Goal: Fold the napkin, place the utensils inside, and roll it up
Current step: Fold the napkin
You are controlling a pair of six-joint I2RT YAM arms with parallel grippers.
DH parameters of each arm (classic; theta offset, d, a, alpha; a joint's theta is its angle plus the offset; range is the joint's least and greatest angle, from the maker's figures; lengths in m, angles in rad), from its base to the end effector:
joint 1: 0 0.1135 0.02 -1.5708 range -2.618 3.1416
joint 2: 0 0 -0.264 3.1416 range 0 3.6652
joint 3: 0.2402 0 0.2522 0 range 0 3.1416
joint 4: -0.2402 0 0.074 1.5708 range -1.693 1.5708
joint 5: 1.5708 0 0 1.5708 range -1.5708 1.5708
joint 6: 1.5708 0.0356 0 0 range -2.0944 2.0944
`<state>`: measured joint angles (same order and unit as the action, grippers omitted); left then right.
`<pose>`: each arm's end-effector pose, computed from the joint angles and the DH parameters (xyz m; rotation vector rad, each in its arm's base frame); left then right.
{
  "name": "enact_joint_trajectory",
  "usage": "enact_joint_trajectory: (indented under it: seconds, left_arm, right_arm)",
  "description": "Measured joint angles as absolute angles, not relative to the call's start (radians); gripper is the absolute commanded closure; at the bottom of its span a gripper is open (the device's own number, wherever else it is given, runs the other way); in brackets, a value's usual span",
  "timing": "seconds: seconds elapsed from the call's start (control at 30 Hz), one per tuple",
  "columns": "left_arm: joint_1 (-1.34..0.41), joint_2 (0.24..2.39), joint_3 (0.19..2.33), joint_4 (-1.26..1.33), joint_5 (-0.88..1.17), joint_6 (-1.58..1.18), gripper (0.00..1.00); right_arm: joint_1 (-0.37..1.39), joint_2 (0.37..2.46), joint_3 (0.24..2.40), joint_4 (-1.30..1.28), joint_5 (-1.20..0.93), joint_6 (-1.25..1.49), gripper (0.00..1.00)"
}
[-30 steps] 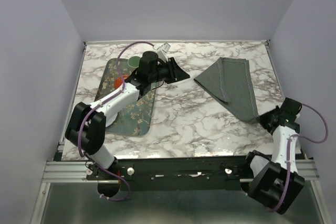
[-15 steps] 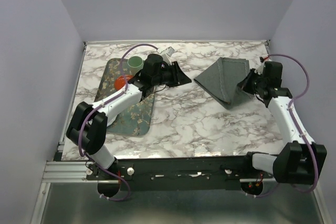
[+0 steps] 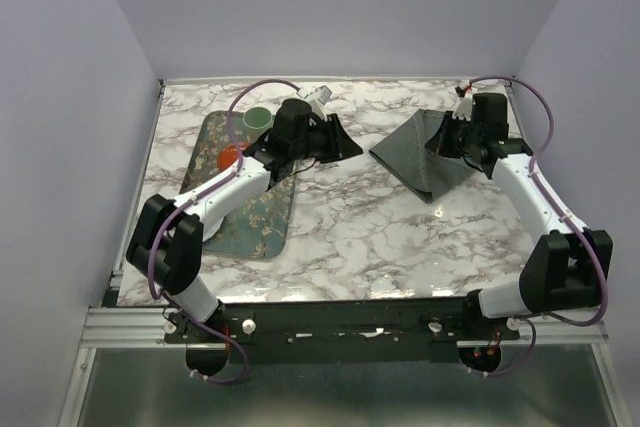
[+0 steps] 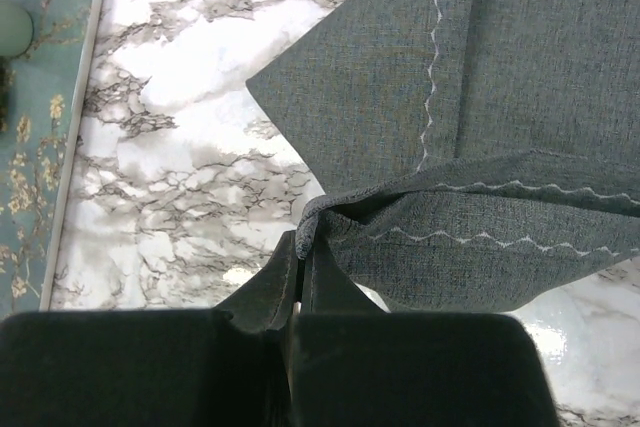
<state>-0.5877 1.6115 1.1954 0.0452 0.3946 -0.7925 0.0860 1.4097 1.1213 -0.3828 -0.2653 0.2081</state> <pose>0.3075 -0.2213 0.2944 0.0718 2.1417 -1.2519 0.3124 0.0363 0.2945 -0.0074 2.2535 0.4559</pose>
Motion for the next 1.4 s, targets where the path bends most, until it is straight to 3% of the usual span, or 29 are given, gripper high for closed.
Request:
enact_joint_trajectory:
  seconds: [0.27, 0.57, 0.93, 1.1, 1.4]
  left_arm:
    - [-0.590, 1.617, 1.221, 0.019, 0.386, -0.781, 0.62]
    - [-0.590, 1.640, 1.229, 0.011, 0.382, -0.775, 0.62]
    - [-0.592, 1.645, 1.240, 0.009, 0.382, -0.774, 0.62]
    - [-0.594, 1.662, 1.253, 0.010, 0.382, -0.775, 0.62]
    - [-0.604, 1.705, 1.272, 0.009, 0.382, -0.775, 0.62]
  right_arm:
    - [0.104, 1.415, 1.135, -0.384, -0.226, 0.217, 0.99]
    - [0.106, 1.209, 1.057, -0.389, -0.114, 0.262, 0.99]
    - [0.106, 1.216, 1.052, -0.381, -0.130, 0.249, 0.99]
    - [0.106, 1.288, 1.052, -0.334, -0.194, 0.220, 0.99]
    - [0.127, 1.597, 1.134, -0.281, -0.292, 0.207, 0.99]
